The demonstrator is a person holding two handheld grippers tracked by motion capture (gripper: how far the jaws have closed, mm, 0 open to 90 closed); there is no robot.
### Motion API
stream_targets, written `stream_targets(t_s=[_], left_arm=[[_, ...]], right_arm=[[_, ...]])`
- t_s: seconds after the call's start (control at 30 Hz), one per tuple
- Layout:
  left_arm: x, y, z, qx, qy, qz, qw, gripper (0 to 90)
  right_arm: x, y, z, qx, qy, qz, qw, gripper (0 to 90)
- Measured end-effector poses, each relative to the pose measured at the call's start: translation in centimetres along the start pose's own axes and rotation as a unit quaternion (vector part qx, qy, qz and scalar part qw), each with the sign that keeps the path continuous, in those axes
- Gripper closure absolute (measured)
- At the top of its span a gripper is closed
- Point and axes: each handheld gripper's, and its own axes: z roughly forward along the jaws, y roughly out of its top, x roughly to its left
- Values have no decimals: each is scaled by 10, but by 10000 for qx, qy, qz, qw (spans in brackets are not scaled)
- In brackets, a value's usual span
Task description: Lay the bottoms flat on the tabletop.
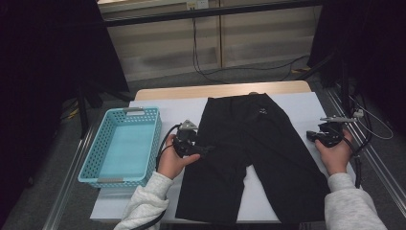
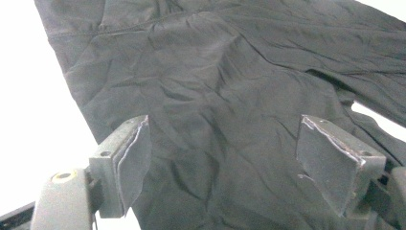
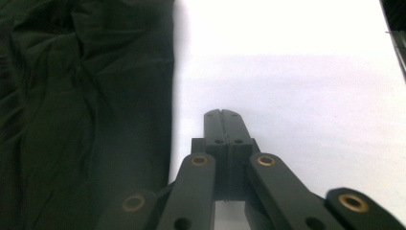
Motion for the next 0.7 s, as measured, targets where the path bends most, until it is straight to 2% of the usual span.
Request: stream_targets(t_s=[0.07,0.1,0.13,0.17,0.27,0.33,0.47,0.5,0.57,0.6,0.63,0.67,0.7], left_arm=[[1,-1,0,-19,46,-23,10000,203],[2,-1,0,-12,68,-18,10000,203],[2,-1,0,-13,68,-25,10000,202],[2,-2,0,-8,69,-29,10000,199],[3,-2,0,-20,50,-37,10000,198],[2,-2,0,-24,62,-30,10000,198],[1,-1,2,-35,58,-12,10000,201],[1,-1,2,-40,40,-22,10000,201],[1,-2,3,-43,30,-18,10000,201],[1,-2,4,-32,31,-42,10000,201],[1,-2,4,-26,22,-47,10000,201],[1,-2,4,-31,9,-55,10000,201],[1,-2,4,-31,21,-55,10000,201]], right_arm=[[0,1,1,-108,161,107,9998,899],[2,3,1,-173,233,126,9995,813],[5,5,3,-236,157,40,9996,742],[6,7,5,-235,148,5,9996,766],[12,13,14,-261,355,-1,9990,700],[18,19,22,-182,324,-158,9992,635],[25,29,41,-171,449,-198,9986,596],[26,31,46,-107,406,-226,9989,594],[28,36,52,-86,500,-288,9983,630],[30,38,54,-66,489,-330,9982,681],[32,38,56,-56,422,-472,9980,741],[34,39,56,-47,386,-550,9977,766],[35,39,57,-54,409,-602,9973,857]])
